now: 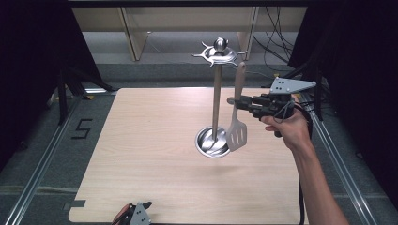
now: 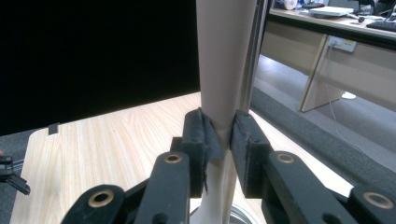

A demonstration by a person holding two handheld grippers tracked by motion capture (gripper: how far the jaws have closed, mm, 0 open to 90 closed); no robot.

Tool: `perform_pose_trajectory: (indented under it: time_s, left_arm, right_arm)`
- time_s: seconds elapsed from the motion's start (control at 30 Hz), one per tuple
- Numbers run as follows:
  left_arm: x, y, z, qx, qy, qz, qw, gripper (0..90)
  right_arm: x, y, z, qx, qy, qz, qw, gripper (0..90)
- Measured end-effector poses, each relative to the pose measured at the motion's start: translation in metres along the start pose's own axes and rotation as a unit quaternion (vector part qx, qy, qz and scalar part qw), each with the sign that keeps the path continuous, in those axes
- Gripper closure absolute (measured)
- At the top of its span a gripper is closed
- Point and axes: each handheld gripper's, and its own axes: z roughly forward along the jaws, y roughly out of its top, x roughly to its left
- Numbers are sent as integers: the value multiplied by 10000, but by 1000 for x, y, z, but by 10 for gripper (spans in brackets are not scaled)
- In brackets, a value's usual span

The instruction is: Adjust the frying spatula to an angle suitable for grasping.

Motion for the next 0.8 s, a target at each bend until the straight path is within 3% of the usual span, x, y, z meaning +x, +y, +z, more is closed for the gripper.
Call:
perform_pose_trajectory:
  time_s: [0.47, 0.6, 0.63, 0.8]
  left_arm:
    - [0, 0, 0, 5, 5, 16, 10000, 156]
    - [0, 0, 0, 7, -2, 17, 10000, 156]
    - [0, 0, 0, 12, 2, 20, 10000, 156]
    - [0, 0, 1, 38, -26, -43, 10000, 156]
  right_arm:
    - [-2, -1, 8, 126, 208, 125, 9996, 768]
    - [-1, 0, 7, 145, 86, 108, 9998, 767]
    - [-3, 0, 7, 92, 11, -26, 10000, 766]
    - [-1, -1, 5, 187, 11, 177, 9997, 759]
